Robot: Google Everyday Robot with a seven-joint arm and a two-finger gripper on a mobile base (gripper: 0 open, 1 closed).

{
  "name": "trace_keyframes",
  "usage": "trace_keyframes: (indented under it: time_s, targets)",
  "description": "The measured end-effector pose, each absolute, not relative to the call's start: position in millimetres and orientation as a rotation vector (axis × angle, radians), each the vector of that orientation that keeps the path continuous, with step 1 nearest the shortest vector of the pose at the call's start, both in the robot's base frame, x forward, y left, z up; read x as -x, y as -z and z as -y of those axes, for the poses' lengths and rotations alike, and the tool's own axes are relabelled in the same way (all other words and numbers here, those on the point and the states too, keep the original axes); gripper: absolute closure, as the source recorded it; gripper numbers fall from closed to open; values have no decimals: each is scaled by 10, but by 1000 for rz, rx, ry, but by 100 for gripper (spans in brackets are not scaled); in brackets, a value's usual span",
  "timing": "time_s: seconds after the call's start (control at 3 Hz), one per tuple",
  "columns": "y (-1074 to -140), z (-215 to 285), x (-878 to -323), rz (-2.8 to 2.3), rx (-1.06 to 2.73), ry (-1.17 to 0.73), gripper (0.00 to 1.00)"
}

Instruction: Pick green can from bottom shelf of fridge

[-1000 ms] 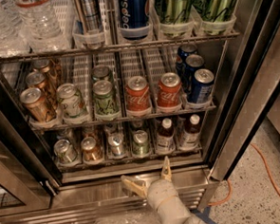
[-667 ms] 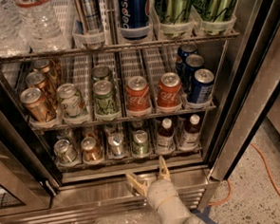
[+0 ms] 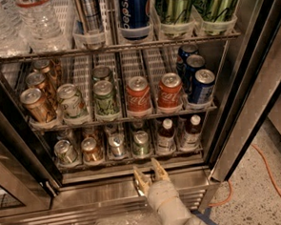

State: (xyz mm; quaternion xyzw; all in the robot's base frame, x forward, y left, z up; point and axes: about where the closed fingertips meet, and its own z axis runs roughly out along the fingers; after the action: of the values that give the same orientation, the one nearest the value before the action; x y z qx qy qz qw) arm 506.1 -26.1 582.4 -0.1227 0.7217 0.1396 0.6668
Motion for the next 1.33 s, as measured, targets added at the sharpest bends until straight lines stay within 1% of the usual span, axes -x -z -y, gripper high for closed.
trace_keyframes:
  time_s: [0.33, 0.67, 1.0, 1.33]
  targets:
    - [-5825, 259, -5064, -1628, 279, -314, 27]
    - [-5843, 246, -5112, -1625, 299, -307, 27]
    - [-5868, 228, -5169, -1621, 324, -299, 20]
    - [-5906, 179, -5262, -1627, 343, -307, 21]
